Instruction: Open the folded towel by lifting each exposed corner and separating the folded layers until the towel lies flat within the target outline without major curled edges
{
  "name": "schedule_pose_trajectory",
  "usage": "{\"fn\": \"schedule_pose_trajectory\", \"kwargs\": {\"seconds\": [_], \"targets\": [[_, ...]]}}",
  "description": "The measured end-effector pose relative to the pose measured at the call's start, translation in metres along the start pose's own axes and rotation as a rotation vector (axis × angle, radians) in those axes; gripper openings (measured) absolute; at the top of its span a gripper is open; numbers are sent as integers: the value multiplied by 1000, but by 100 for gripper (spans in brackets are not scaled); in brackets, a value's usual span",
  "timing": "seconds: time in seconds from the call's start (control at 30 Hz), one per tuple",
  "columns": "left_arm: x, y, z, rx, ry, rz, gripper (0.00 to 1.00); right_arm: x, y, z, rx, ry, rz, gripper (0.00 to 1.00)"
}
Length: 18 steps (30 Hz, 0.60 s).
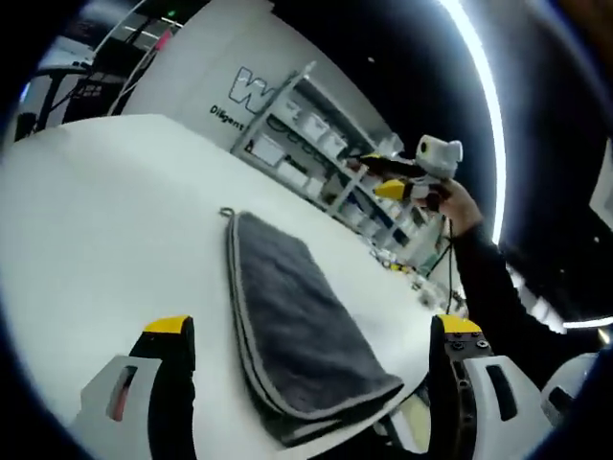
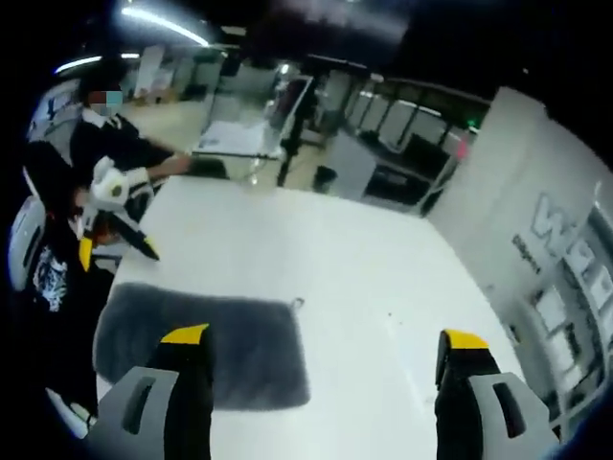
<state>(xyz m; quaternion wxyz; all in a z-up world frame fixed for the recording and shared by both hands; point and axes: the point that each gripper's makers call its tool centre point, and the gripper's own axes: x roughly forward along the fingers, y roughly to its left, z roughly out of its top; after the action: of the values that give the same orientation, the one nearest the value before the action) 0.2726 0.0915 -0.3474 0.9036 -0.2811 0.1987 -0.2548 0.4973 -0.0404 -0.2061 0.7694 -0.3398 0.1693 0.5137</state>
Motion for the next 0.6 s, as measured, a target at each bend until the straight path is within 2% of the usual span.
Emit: {"fn": "schedule_pose_trajectory", "kwargs": {"seconds": [0.17,0.33,0.4,0.43,0.57,0.6], "targets": [[0,5,-6,-21,49,6,100,-5,-7,13,-16,12,-8,94],[-1,0,-14,-40,81,-12,97,-3,-3,22,-40,10,-1,93],[-1,-3,-16,-50,91,-27,94,-1,1,22,-47,14,6,93],[-5,-10,-8,-64,101,-47,91,0,2,22,-50,16,9,93],[-7,-16,-7,-63,111,-67,85,6,3,20,-61,26,18,93],[-7,-19,-7,-67,117,-85,80,7,4,20,-61,27,19,93]]}}
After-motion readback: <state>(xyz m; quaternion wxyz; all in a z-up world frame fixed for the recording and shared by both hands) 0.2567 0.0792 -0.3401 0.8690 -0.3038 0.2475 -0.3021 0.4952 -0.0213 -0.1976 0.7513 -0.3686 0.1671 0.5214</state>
